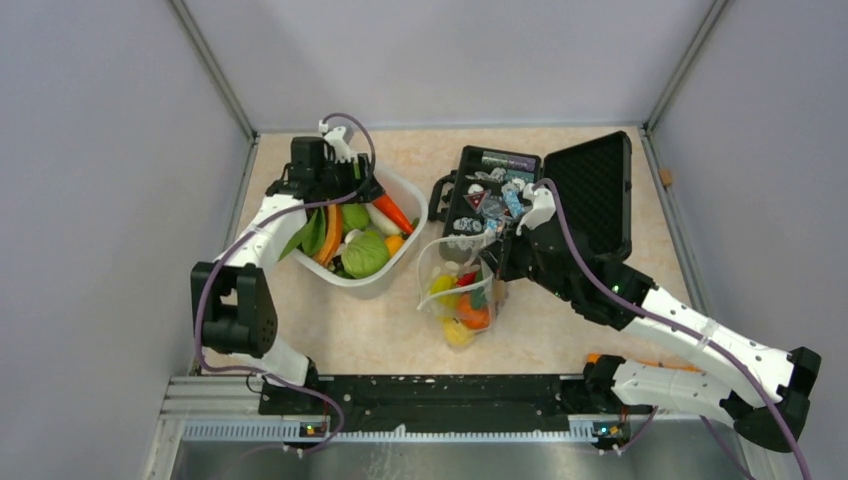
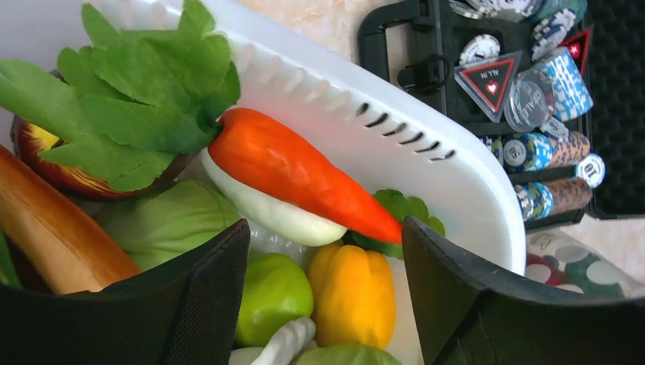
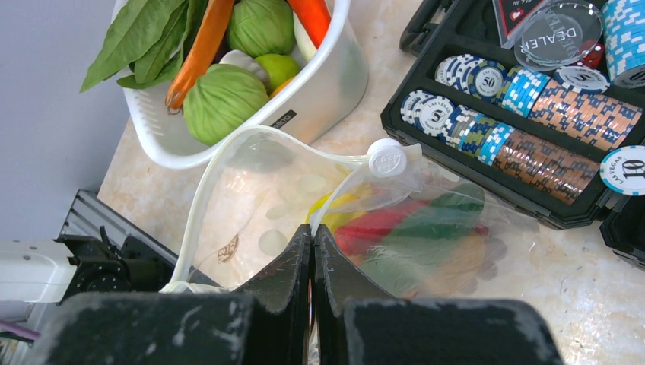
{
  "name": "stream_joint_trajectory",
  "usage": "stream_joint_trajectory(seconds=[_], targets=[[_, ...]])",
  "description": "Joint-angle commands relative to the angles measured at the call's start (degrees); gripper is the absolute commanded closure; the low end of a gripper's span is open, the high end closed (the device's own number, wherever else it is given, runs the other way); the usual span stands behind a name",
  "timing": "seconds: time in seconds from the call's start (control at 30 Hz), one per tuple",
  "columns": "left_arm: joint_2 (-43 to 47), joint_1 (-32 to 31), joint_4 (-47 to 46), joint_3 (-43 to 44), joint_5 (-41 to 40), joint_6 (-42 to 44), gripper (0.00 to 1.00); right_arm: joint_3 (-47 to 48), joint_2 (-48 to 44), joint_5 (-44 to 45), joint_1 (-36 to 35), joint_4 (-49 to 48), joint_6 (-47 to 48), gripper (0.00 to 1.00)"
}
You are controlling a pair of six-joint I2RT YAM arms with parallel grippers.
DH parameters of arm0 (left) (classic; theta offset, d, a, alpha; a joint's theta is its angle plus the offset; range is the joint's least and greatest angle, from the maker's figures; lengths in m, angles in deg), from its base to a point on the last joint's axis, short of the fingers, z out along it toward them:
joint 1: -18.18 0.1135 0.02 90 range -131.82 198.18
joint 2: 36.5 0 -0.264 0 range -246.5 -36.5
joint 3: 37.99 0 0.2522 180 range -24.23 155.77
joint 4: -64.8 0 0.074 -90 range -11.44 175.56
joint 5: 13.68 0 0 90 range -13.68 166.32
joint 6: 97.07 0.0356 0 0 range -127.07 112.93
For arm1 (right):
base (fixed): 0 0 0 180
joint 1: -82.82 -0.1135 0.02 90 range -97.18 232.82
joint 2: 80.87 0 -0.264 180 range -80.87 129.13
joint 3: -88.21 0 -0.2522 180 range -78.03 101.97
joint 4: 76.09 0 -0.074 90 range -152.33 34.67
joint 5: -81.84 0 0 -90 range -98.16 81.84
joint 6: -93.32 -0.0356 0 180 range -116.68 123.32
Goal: Place the food in the zip-top bag and seal the zipper
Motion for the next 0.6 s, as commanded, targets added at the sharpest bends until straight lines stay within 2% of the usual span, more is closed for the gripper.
stream_joint_trajectory(seconds=[0.0,0.27,0.43,0.57], targets=[[-2.1,0.1,-7.6,-1.4,-3.3,-9.4,0.27,1.9,-0.3,-0.5,-0.3,-3.3,-0.9,1.0],[-4.8,-1.3,-15.6,-6.7,-9.4,-15.8,0.26,2.0,-0.3,-0.1,-0.4,-3.2,-0.9,1.0],[-8.0,-2.0,-24.7,-8.4,-7.8,-19.7,0.28,2.2,0.4,-0.7,-0.4,-3.4,-0.9,1.0],[-9.6,-3.1,-28.6,-8.9,-8.8,-21.2,0.38,2.4,0.5,-0.6,-0.3,-3.2,-0.7,1.0]])
